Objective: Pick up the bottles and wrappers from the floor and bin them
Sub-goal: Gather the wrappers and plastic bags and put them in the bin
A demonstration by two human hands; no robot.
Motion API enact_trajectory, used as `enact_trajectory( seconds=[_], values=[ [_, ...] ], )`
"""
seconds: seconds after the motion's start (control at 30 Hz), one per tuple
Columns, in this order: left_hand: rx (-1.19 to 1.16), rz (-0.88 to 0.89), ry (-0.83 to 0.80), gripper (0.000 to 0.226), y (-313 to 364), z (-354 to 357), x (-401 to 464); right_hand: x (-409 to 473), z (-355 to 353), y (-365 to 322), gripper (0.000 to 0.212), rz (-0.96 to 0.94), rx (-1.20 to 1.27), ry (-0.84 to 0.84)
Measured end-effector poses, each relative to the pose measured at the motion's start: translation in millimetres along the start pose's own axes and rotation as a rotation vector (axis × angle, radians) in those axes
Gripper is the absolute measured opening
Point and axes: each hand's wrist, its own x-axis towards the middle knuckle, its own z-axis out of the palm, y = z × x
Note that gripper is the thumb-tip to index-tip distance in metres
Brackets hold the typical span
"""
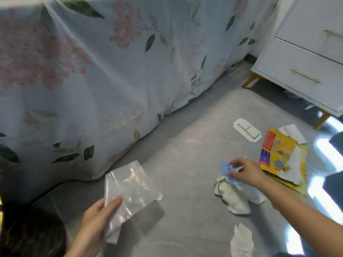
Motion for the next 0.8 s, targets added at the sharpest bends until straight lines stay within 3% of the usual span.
enact_trajectory(
  seconds=[0.1,0.17,0.23,0.33,0.53,0.67,0.8],
  values=[
    [0.049,0.011,0.037,0.012,3.6,7.0,-7.9,-16.6,18.9,30.6,0.066,0.05,-0.077,-0.011],
    [0.062,0.003,0.026,0.013,5.0,11.9,-9.9,-26.9,38.4,40.2,0.076,0.057,-0.146,-0.054],
    [0.073,-0.001,0.002,0.015,6.4,15.4,-13.1,-33.8,56.2,45.7,0.069,0.067,-0.235,-0.08],
    [0.054,-0.005,-0.006,0.017,7.9,16.9,-16.0,-36.9,70.9,49.7,0.043,0.021,-0.31,-0.008],
    [0.033,-0.025,0.017,0.018,1.4,15.8,-8.0,-40.7,59.3,-20.4,0.015,0.074,0.371,0.048],
    [-0.005,-0.049,-0.18,0.02,-0.1,33.9,-20.6,-59.8,61.6,-101.9,0.011,-0.084,0.69,-0.218],
    [-0.28,-0.11,-0.39,0.034,13.0,49.5,-38.8,-86.8,78.5,-158.1,0.017,-0.297,0.828,-0.569]
  ],
)
